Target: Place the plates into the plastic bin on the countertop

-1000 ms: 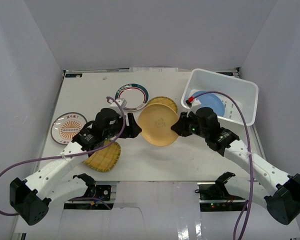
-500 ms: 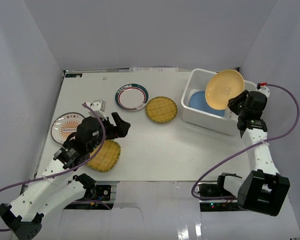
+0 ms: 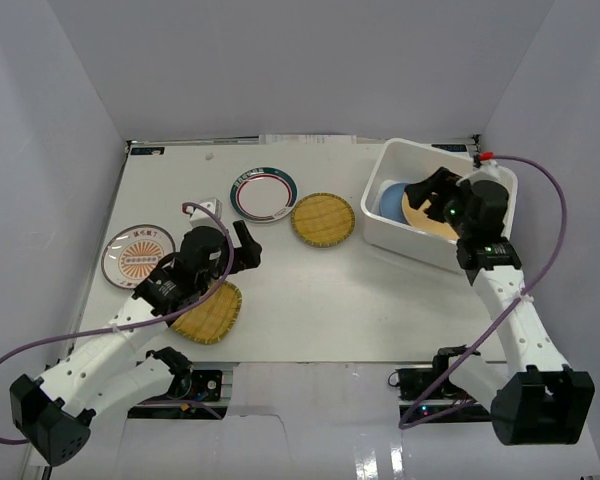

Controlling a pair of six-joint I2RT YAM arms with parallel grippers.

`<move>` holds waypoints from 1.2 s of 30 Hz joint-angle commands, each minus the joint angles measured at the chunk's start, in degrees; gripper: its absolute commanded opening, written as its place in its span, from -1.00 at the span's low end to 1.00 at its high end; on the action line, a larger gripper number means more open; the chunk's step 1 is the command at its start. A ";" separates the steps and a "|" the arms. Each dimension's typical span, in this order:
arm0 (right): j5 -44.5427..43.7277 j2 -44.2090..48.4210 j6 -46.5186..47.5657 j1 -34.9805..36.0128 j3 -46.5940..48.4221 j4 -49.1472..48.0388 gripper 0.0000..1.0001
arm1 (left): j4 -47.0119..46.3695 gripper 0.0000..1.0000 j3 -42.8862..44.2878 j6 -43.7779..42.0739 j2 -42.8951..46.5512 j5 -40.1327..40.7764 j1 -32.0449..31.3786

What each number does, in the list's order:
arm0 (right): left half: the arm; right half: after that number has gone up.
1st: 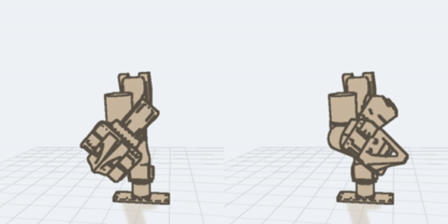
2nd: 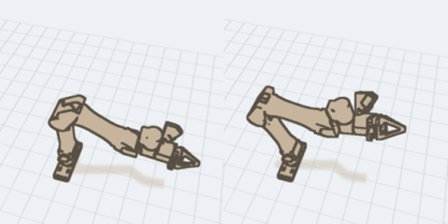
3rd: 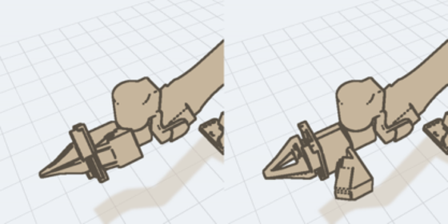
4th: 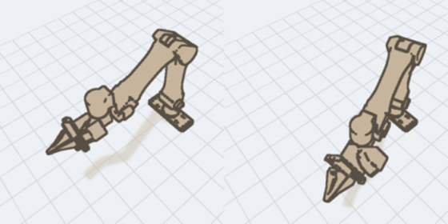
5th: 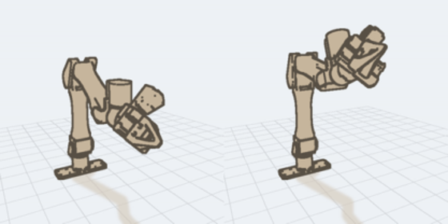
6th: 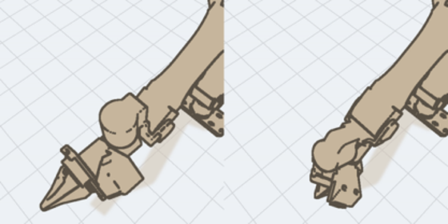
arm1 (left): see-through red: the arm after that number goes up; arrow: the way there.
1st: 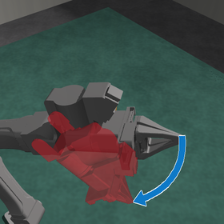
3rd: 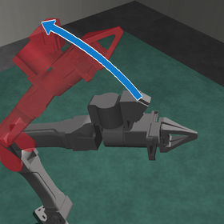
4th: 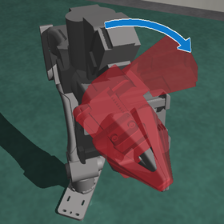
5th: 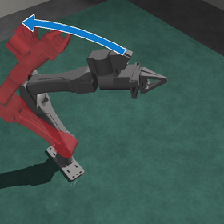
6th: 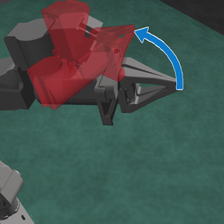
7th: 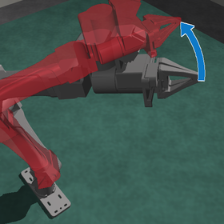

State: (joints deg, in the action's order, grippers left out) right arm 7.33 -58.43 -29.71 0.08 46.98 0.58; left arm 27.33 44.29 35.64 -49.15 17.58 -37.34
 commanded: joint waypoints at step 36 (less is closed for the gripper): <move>-19.70 -75.85 64.08 50.02 57.43 1.03 0.66 | 1.42 0.96 -13.08 15.25 -4.11 -9.41 69.33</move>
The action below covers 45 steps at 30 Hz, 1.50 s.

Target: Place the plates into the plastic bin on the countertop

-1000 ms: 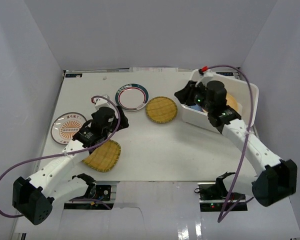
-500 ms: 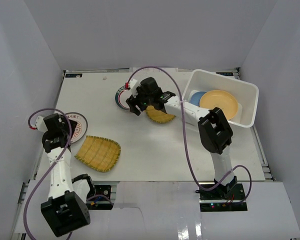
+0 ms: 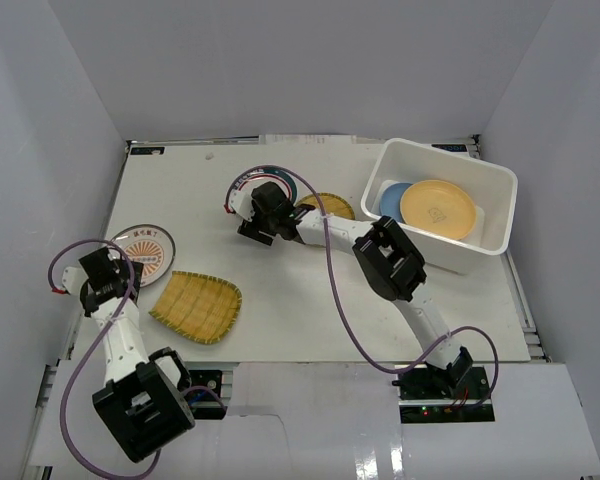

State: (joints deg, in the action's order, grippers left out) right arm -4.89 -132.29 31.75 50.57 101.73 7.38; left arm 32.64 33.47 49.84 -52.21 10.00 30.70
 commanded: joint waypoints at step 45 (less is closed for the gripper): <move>-26.76 51.70 -15.56 -27.54 -41.53 -8.00 -0.85 | -34.21 -1.00 -10.97 3.15 -24.53 -17.82 6.92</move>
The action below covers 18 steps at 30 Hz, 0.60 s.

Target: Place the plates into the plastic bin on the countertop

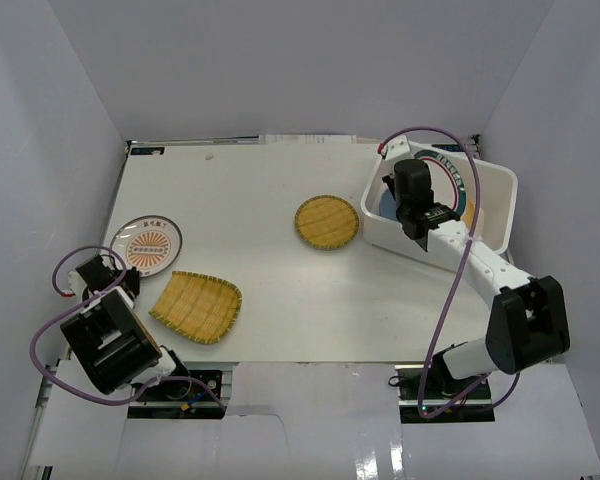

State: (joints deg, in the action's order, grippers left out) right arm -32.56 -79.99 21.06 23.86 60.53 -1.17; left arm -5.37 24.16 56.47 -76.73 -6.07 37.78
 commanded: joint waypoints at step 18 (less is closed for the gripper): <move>23.88 7.36 -23.41 -1.01 9.26 14.71 0.87 | 1.85 -1.00 8.17 -1.44 12.30 -12.83 -7.53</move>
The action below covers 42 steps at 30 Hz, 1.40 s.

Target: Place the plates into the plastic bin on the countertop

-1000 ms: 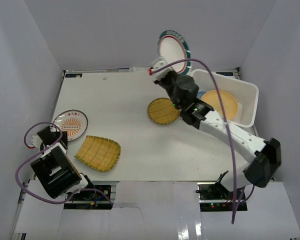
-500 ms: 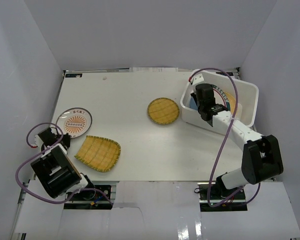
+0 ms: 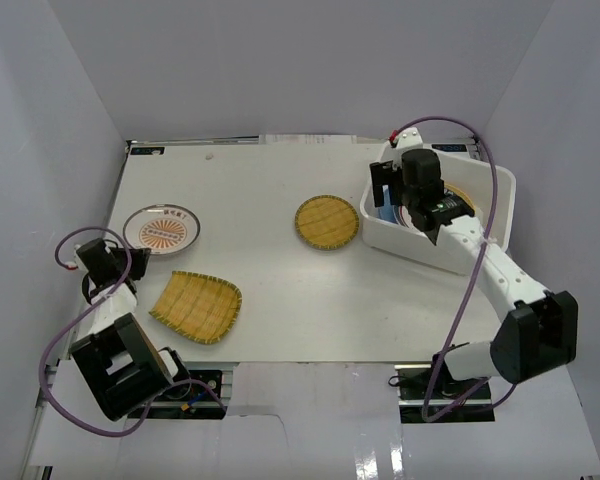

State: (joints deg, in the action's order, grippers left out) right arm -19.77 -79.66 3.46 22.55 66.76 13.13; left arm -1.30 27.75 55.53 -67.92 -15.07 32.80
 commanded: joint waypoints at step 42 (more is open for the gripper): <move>28.29 18.31 -35.90 -15.84 -12.62 -15.69 -0.85 | -0.82 0.96 12.86 -18.68 20.80 -47.25 -44.56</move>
State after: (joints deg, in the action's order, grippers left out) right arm 9.41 -64.20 -32.91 12.73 54.52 -3.79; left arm -7.60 39.22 45.98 -51.18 -57.41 -8.25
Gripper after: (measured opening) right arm 0.154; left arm 0.977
